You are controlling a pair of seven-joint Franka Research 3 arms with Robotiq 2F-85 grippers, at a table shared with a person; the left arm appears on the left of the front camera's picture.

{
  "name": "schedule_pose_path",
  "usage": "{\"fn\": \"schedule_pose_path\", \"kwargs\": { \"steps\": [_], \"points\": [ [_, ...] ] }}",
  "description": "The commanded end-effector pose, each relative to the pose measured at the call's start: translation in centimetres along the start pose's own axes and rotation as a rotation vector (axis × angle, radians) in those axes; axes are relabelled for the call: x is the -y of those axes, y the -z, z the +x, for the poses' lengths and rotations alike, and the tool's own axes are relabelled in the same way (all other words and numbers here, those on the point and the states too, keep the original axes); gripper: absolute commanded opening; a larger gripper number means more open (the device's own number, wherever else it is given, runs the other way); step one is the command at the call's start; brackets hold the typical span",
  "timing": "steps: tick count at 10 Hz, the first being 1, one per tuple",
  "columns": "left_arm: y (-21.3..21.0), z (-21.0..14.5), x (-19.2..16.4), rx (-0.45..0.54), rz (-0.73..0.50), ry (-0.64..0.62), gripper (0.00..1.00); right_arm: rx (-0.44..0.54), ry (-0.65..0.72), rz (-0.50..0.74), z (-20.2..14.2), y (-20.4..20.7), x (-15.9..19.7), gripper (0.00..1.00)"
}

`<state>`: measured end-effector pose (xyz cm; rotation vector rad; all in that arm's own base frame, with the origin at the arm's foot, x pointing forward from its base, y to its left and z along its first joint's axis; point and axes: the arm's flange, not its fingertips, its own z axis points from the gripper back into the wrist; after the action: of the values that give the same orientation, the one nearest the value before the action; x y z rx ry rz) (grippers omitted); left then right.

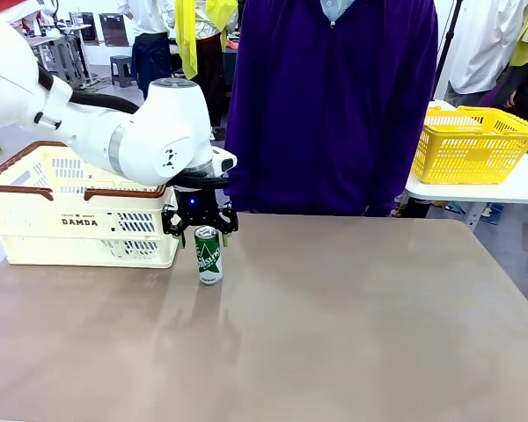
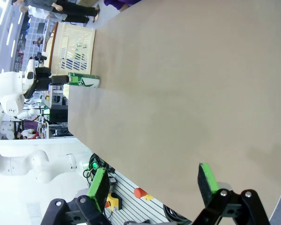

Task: Place the drinks into the Shopping basket.
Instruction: Pick up one drink and place it into the Shopping basket.

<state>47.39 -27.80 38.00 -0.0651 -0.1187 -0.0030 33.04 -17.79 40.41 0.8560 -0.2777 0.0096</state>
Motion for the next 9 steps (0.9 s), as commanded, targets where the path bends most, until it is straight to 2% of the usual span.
{"fn": "schedule_pose_path", "kwargs": {
  "steps": [1, 2, 3, 9],
  "points": [
    [0.29, 0.09, 0.0, 0.015, -0.01, -0.006, 0.67, -0.006, 0.001, -0.002, -0.08, -0.13, -0.17, 1.0],
    [0.51, 0.14, 0.1, 0.013, -0.002, -0.008, 0.18, -0.006, 0.001, -0.002, -0.08, -0.13, -0.17, 1.0],
    [0.67, 0.2, 0.17, 0.011, -0.006, -0.009, 0.0, -0.006, 0.001, -0.002, -0.08, -0.13, -0.17, 1.0],
    [0.17, -0.04, 0.18, 0.016, -0.017, -0.005, 0.0, -0.006, 0.001, -0.002, -0.08, -0.13, -0.17, 1.0]
  ]
}}
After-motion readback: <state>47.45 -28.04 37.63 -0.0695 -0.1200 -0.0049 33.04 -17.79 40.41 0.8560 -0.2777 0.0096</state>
